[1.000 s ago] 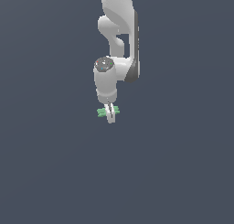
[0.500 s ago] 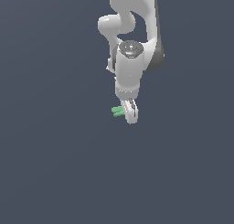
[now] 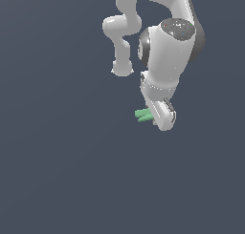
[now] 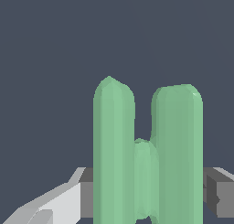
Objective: Pick up the object and move it to a goal position.
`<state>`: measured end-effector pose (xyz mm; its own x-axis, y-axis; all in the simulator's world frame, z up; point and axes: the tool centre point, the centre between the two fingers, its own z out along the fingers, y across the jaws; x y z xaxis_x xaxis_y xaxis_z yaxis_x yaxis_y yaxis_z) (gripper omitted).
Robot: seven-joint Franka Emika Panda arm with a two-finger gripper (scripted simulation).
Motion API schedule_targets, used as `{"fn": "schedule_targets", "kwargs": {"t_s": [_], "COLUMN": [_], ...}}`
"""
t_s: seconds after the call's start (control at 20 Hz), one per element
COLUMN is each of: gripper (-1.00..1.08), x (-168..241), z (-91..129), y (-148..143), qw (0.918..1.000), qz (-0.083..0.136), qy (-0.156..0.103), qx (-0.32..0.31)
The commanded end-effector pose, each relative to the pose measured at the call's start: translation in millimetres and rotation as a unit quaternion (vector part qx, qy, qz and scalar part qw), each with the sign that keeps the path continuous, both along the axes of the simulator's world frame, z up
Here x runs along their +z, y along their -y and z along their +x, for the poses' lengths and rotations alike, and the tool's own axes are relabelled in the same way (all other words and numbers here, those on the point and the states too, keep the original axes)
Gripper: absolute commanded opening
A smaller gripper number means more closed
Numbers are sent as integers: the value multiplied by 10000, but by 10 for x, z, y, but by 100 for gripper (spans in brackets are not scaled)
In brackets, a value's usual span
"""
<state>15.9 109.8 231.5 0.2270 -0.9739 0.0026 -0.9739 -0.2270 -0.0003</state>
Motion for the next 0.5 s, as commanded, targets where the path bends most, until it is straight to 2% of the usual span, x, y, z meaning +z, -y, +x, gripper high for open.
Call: {"fn": "schedule_targets", "kwargs": {"t_s": [0.0, 0.45], "gripper": [-100, -100], "x": [134, 487], "z": [91, 353], "y": [-146, -538], "qw": [10000, 10000], "qz": [0, 10], "qy": [-4, -5], "qx": [-3, 2]}}
